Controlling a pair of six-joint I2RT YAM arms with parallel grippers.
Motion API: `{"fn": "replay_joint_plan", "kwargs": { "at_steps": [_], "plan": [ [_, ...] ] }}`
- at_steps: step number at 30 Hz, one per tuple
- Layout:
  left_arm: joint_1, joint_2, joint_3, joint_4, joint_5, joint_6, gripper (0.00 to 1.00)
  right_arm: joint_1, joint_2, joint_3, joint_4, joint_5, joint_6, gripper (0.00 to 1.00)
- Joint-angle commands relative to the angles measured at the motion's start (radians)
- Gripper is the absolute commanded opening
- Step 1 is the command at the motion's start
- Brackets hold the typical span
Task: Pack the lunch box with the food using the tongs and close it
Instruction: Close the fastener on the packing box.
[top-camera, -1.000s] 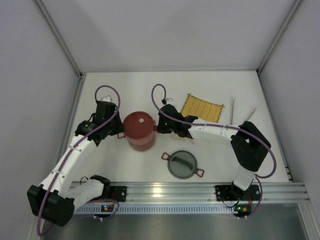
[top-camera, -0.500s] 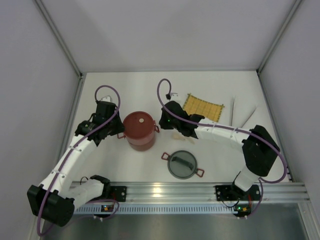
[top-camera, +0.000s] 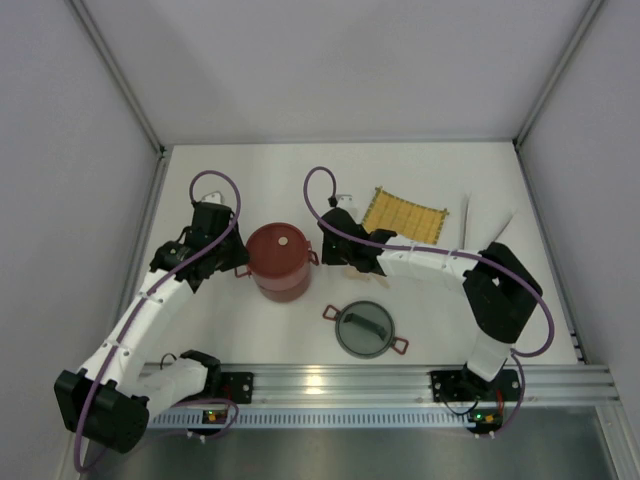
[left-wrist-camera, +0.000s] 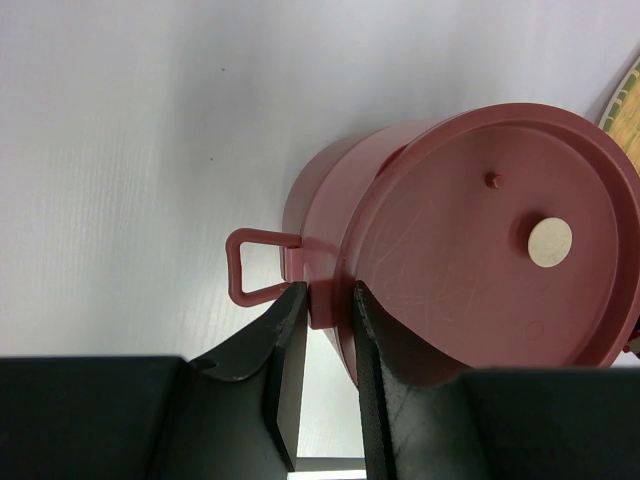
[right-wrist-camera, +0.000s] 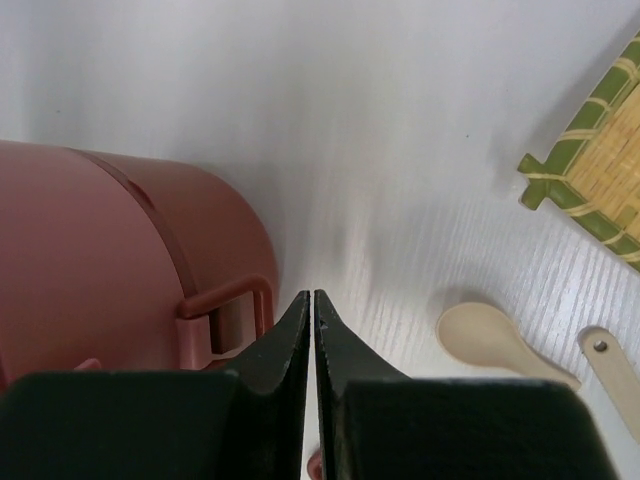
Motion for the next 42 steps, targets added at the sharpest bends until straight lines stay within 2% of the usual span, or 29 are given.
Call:
{"fn": "replay_joint_plan", "kwargs": {
  "at_steps": [1, 10, 17, 20, 24, 32, 37, 42],
  "plan": [
    [-0.001, -0.001, 0.025, -0.024, -0.021, 0.017, 0.29, -0.002, 0.039, 0.073, -0.001, -0.021, 0.013, 0.02],
    [0.001, 0.0, 0.023, -0.021, -0.016, 0.017, 0.29, 0.002, 0.059, 0.049, 0.16, -0.173, 0.004, 0.02],
    [-0.001, 0.0, 0.02, -0.021, -0.014, 0.017, 0.29, 0.002, 0.042, 0.009, 0.192, -0.178, 0.015, 0.02],
    [-0.001, 0.002, 0.018, -0.019, -0.013, 0.019, 0.29, 0.001, 0.038, 0.01, 0.174, -0.161, 0.019, 0.02],
    [-0.001, 0.0, 0.018, -0.021, -0.019, 0.019, 0.29, 0.001, 0.019, 0.035, 0.062, -0.045, 0.018, 0.02],
    [0.001, 0.005, 0.015, -0.021, -0.019, 0.017, 0.29, -0.008, -0.168, 0.027, -0.001, 0.051, -0.039, 0.03],
    [-0.001, 0.003, 0.017, -0.019, -0.021, 0.017, 0.29, -0.008, -0.238, 0.053, 0.037, -0.044, -0.077, 0.04],
    [-0.001, 0.017, 0.017, -0.007, -0.017, 0.014, 0.29, 0.001, -0.208, 0.111, 0.065, -0.182, -0.09, 0.03]
  ]
}}
